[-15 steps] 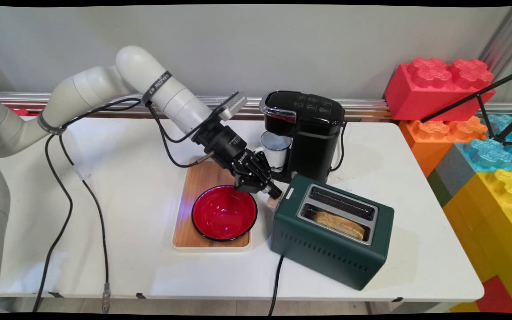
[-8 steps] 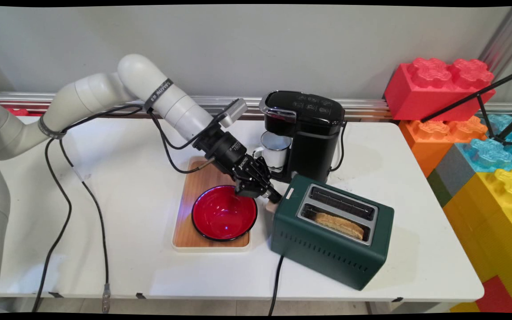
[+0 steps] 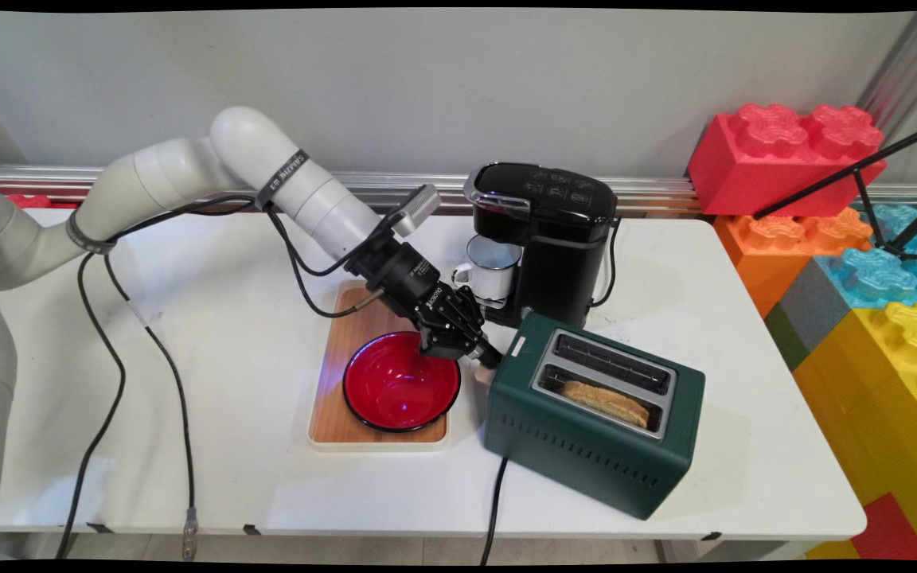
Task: Press the toaster switch
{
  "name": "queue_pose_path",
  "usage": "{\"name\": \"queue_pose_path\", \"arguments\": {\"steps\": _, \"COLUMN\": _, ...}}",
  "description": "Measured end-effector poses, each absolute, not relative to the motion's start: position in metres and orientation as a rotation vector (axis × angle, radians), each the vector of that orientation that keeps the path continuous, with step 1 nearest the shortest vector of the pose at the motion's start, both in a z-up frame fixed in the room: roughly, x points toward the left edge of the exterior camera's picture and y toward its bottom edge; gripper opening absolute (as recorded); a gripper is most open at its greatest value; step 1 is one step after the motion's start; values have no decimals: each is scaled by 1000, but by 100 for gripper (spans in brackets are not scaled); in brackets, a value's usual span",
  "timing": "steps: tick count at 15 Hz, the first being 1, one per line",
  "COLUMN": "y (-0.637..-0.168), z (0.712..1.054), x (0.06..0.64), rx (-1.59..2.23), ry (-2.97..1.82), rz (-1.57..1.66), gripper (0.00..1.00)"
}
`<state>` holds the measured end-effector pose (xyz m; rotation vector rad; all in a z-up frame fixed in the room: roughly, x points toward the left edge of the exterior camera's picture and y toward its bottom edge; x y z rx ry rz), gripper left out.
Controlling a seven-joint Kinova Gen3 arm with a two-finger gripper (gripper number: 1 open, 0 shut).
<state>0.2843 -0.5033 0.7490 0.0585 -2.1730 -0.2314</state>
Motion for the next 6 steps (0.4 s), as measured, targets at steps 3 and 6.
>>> {"name": "queue_pose_path", "arguments": {"steps": 3, "y": -502, "z": 747, "x": 284, "rx": 61, "ry": -2175, "rz": -229, "gripper": 0}}
{"name": "queue_pose_path", "arguments": {"steps": 6, "y": -501, "z": 745, "x": 285, "rx": 63, "ry": -2180, "rz": -225, "gripper": 0}}
